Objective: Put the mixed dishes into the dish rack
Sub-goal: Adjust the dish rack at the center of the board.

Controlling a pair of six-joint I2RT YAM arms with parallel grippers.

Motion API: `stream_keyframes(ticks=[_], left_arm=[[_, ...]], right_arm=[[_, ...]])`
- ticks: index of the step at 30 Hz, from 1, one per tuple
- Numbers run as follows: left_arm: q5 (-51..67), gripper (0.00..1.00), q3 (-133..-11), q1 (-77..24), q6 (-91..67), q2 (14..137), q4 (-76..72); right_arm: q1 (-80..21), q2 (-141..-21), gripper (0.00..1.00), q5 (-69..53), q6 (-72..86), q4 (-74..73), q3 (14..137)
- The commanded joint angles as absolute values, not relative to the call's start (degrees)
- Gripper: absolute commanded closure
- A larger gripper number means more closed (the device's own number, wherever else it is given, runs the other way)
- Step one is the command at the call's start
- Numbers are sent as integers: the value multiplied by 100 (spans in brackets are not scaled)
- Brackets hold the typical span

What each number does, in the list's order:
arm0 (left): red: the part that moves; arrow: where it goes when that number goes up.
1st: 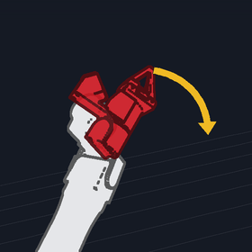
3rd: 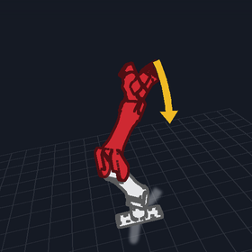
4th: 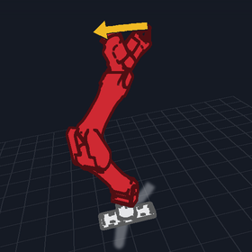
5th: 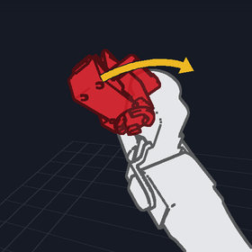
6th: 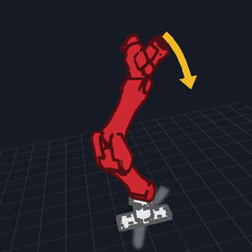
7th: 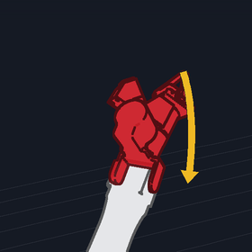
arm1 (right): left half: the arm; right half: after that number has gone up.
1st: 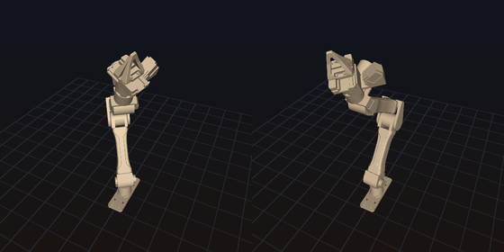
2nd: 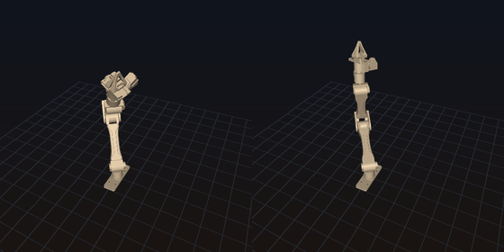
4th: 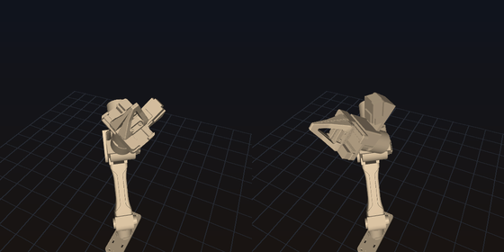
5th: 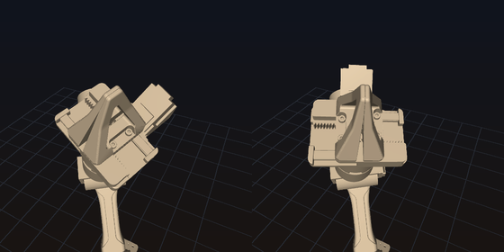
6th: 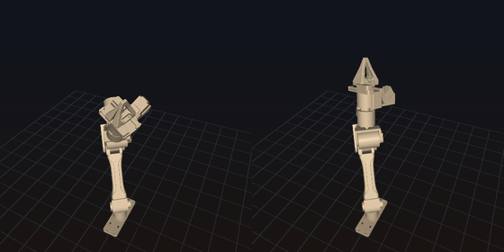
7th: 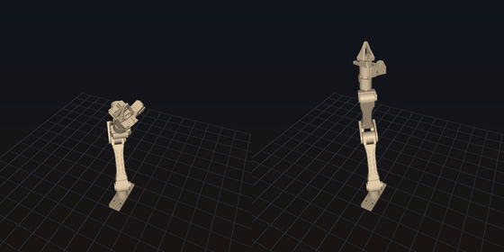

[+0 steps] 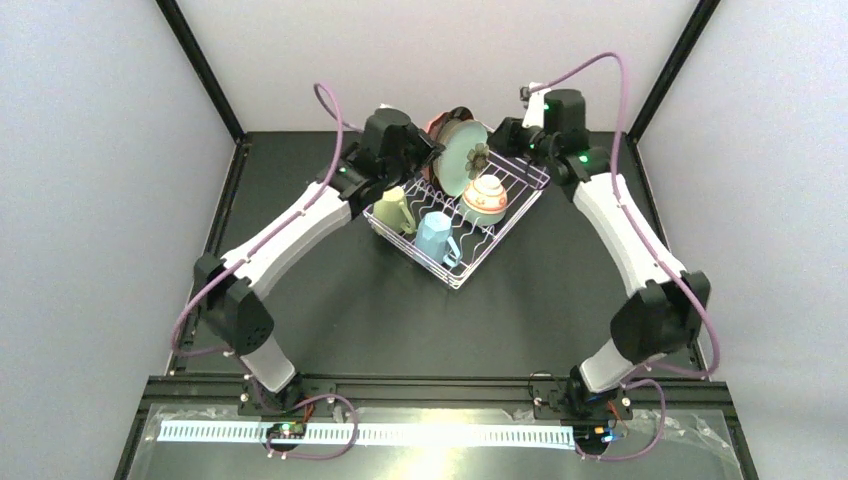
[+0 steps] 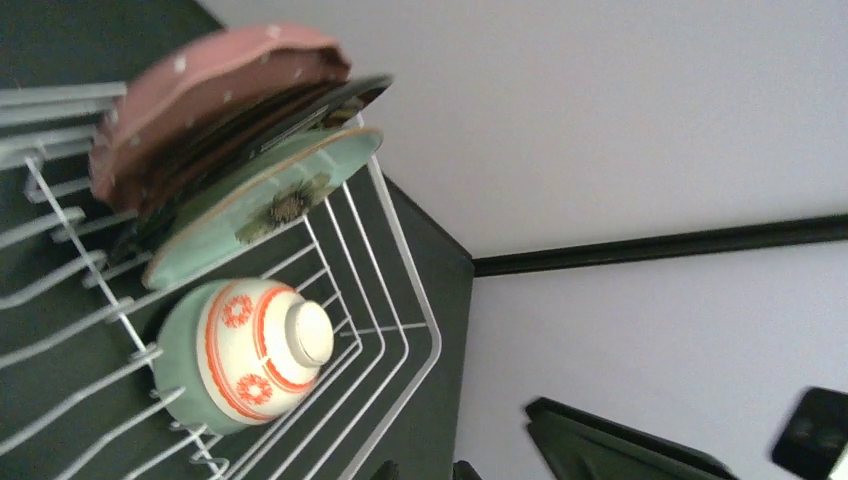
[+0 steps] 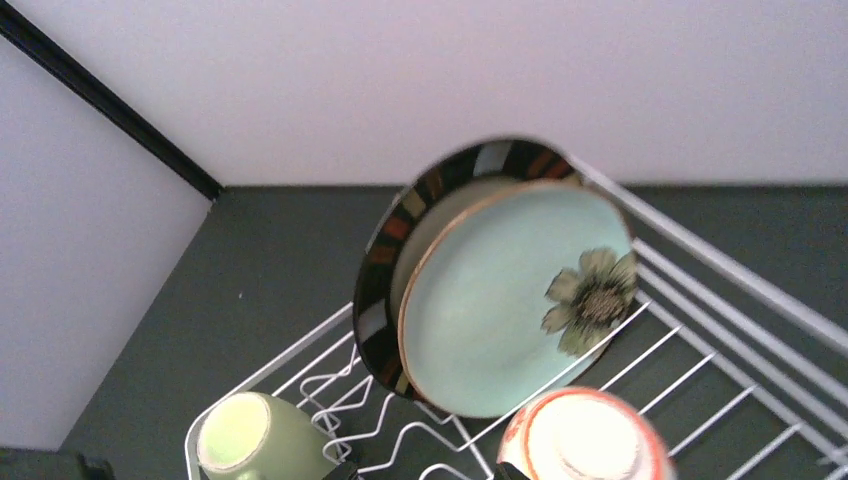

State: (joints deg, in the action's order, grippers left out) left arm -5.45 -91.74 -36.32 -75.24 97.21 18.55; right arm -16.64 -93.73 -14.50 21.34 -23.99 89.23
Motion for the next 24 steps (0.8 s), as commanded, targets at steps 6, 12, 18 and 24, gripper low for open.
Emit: stream_keyframes(ticks=[6,12,18,24], left_arm=[[-2155,70,-9146,-3571,-3641,7914,2958],[-3336,66,-7313,-3573,-2651,6302,2623],[-4371,27,-5654,-3568,-2004,4843,2161],[-4830,1,-4774,-3568,-1882,4096,2011]], right_arm=[[-1683,-8043,6,-91,943,-2951,8493],[-1674,-7309,4,385,1186,-2790,7462],[-1673,-6748,2,752,1212,-2890,6815],[-1674,-6343,2,789,1283,-3011,6344]])
